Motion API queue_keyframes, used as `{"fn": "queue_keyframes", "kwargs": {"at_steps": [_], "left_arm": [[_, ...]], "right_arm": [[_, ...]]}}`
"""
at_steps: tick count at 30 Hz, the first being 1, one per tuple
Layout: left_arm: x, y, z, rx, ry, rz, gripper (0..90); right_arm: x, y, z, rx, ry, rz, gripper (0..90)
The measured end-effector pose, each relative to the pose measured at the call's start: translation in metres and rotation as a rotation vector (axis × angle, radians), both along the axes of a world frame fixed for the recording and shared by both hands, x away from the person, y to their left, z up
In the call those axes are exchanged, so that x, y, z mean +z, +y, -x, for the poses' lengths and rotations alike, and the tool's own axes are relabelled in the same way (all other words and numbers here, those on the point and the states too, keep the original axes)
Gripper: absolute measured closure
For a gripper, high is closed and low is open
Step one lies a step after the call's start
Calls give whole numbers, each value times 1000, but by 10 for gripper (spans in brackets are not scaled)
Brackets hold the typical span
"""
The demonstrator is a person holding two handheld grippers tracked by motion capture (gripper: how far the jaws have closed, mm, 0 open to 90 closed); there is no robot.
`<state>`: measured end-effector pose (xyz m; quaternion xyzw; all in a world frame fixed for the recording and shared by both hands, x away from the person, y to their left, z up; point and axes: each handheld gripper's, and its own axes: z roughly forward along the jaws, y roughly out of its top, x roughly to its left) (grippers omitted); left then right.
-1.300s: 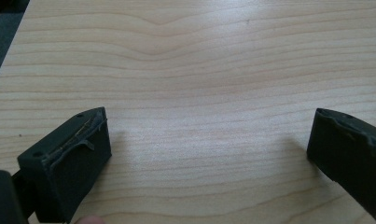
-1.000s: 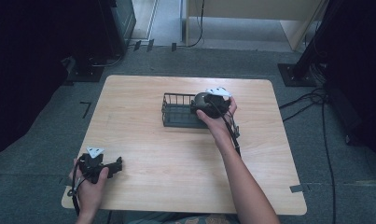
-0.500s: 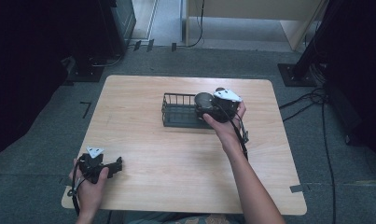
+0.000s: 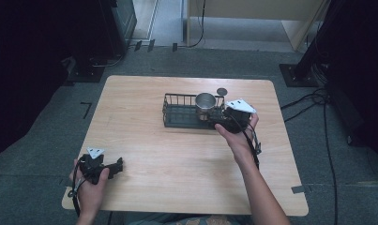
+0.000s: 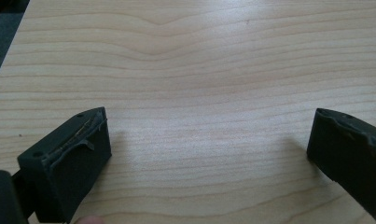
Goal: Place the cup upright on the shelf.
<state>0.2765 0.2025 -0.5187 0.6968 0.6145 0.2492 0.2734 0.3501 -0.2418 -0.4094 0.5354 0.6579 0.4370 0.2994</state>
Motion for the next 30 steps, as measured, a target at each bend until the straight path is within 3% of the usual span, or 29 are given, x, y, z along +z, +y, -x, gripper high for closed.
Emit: {"fn": "queue_keyframes", "kwargs": {"at_steps": [12, 30], "left_arm": [[0, 0, 0, -1, 1, -2, 0], [0, 0, 0, -2, 1, -2, 0]], "right_arm": [[-12, -24, 28, -16, -2, 6, 11], [-38, -55, 54, -57, 43, 13, 0]]}}
